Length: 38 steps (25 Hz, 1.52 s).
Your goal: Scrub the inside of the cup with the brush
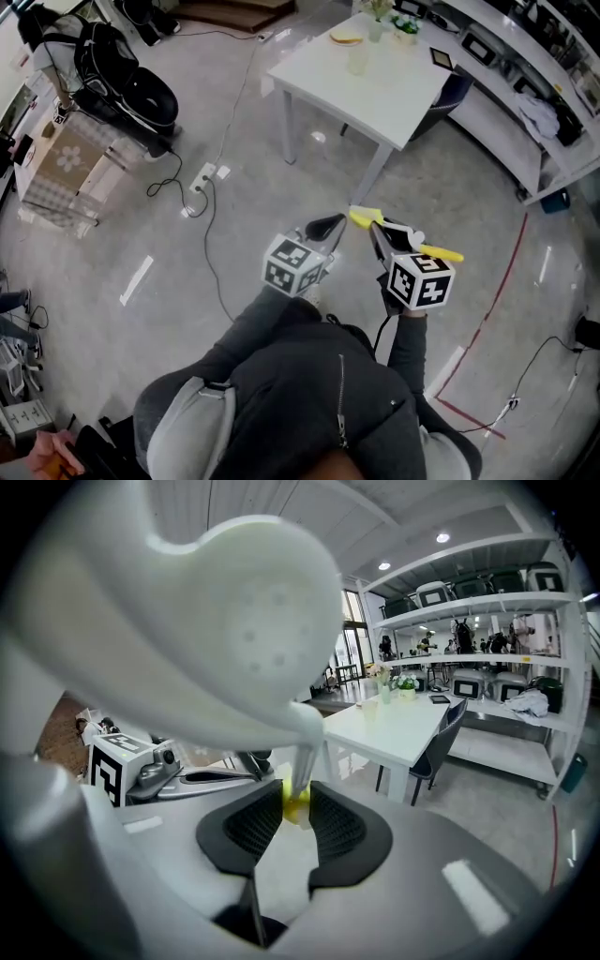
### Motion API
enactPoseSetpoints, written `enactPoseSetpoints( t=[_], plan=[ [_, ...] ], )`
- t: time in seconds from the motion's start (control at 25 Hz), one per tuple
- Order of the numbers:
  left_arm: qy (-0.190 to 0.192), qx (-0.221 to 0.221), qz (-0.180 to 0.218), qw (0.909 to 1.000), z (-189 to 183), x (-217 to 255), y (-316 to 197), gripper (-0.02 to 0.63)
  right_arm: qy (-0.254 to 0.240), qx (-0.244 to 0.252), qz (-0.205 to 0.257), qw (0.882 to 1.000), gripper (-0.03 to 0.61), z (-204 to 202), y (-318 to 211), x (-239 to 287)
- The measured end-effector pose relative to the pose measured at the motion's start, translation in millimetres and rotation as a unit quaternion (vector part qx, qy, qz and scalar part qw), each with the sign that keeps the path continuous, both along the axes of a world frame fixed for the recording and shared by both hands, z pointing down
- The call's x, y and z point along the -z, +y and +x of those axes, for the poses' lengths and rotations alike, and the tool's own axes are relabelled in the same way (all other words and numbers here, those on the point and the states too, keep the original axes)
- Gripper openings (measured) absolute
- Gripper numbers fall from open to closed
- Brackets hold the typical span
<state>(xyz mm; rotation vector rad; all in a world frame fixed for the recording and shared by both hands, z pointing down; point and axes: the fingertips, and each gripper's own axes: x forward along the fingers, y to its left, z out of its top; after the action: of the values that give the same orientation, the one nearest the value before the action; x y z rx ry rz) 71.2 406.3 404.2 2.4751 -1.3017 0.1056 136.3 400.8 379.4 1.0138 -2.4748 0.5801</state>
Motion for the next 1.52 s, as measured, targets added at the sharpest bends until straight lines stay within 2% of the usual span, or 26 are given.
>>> enactPoseSetpoints(
  t=[0.52, 0.72, 0.92, 1.12, 1.28, 1.52],
  plan=[
    [0.003, 0.001, -0.02, 0.9998, -29, -15, -32, 0.009, 0.011, 0.005, -0.025, 1.0, 0.092, -27, -35, -15],
    [-0.005, 0.007, -0.016, 0.9998, -33, -12, -60, 0.009, 0.017, 0.008, -0.025, 0.999, 0.092, -25, -63, -13],
    [-0.005, 0.015, -0.021, 0.9997, -42, -12, -61, 0.009, 0.019, 0.014, -0.031, 0.999, 0.092, -31, -63, -14],
    [-0.013, 0.02, -0.021, 0.9995, -44, -14, -85, 0.01, 0.003, 0.018, -0.037, 0.999, 0.092, -33, -93, -13],
    [-0.011, 0.027, -0.029, 0.9992, -56, -17, -98, 0.009, 0.01, 0.024, -0.037, 0.999, 0.092, -41, -108, -14],
    [-0.016, 0.037, -0.018, 0.999, -66, -18, -129, 0.009, 0.011, 0.033, -0.032, 0.999, 0.092, -52, -141, -15]
  ],
)
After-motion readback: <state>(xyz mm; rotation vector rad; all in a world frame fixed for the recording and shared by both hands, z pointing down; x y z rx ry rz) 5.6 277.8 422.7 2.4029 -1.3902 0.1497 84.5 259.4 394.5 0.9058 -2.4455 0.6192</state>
